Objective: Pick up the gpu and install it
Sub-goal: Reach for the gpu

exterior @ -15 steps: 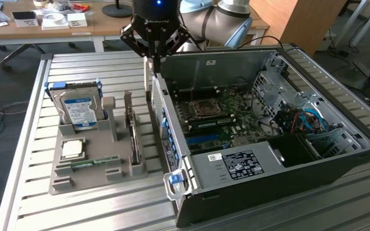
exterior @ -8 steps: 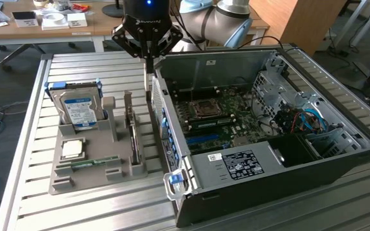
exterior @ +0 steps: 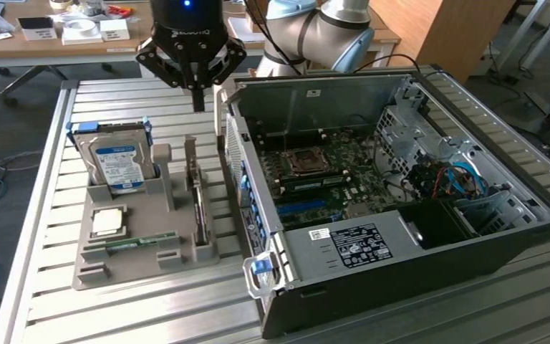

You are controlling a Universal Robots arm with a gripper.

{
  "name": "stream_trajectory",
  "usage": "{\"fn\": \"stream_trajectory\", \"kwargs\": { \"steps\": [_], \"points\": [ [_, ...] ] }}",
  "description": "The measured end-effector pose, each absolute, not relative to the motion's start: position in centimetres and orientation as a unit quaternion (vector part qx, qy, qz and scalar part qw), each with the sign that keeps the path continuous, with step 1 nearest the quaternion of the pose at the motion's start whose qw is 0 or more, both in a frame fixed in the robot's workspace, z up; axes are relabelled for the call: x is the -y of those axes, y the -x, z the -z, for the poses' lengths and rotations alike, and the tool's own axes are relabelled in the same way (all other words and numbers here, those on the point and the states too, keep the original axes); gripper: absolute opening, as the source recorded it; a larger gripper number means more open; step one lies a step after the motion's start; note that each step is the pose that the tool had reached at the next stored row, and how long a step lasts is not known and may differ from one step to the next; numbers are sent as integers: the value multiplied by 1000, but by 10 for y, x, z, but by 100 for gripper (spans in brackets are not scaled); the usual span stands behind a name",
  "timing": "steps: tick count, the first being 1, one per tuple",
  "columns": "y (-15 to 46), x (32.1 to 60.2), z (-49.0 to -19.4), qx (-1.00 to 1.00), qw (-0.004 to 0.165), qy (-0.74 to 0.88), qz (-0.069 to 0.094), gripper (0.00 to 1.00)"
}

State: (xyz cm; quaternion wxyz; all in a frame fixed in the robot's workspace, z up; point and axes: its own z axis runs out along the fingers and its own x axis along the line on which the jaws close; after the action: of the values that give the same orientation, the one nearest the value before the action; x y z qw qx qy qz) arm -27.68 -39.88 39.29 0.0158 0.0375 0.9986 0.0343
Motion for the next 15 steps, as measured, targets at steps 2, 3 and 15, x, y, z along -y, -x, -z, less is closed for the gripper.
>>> {"fn": "stream_trajectory", "kwargs": {
  "steps": [2,3,15],
  "points": [
    [280,399,-393,-999,16,-38,-34,11],
    [282,399,-393,-999,16,-37,-34,11],
    [288,399,-393,-999,16,-37,-34,11]
  ]
}}
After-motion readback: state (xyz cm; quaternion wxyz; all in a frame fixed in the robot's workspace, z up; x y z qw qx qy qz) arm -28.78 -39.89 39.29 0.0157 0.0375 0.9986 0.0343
